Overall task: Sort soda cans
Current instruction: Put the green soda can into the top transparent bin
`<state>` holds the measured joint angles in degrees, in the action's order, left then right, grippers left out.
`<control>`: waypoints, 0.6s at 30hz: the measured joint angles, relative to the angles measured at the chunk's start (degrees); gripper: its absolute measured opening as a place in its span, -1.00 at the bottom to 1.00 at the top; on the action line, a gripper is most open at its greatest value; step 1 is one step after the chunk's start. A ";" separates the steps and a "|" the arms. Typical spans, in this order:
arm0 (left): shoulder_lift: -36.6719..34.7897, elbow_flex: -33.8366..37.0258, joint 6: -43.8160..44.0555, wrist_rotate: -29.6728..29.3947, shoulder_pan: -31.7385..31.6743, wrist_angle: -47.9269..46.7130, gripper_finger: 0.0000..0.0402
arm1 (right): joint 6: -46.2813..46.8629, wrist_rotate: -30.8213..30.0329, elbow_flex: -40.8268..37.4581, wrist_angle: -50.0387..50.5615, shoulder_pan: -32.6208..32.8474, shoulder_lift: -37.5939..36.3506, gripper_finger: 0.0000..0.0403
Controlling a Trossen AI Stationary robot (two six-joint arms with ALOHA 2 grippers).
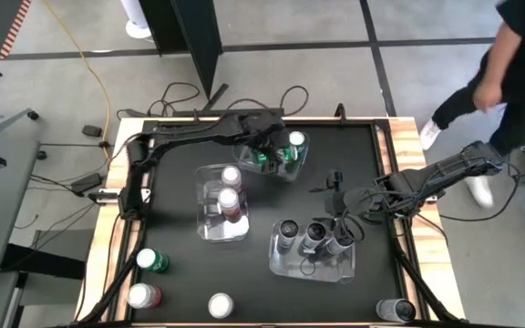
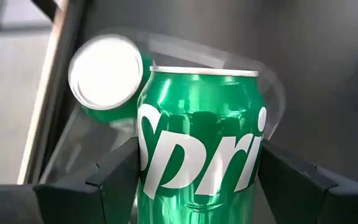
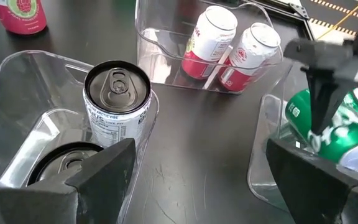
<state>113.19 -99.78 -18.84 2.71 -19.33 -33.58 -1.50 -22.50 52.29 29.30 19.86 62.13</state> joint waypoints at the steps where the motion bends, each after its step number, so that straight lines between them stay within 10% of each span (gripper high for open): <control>1: -1.96 3.26 0.66 0.15 0.04 3.63 0.36 | 0.00 0.00 0.00 0.00 0.00 0.00 0.88; 18: -13.54 39.55 13.87 -6.03 3.46 64.45 0.36 | -1.64 -0.05 1.72 -12.20 -12.40 0.02 0.83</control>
<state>99.66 -60.22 -4.98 -3.33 -15.87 30.87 -3.14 -22.56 54.01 17.10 7.46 62.15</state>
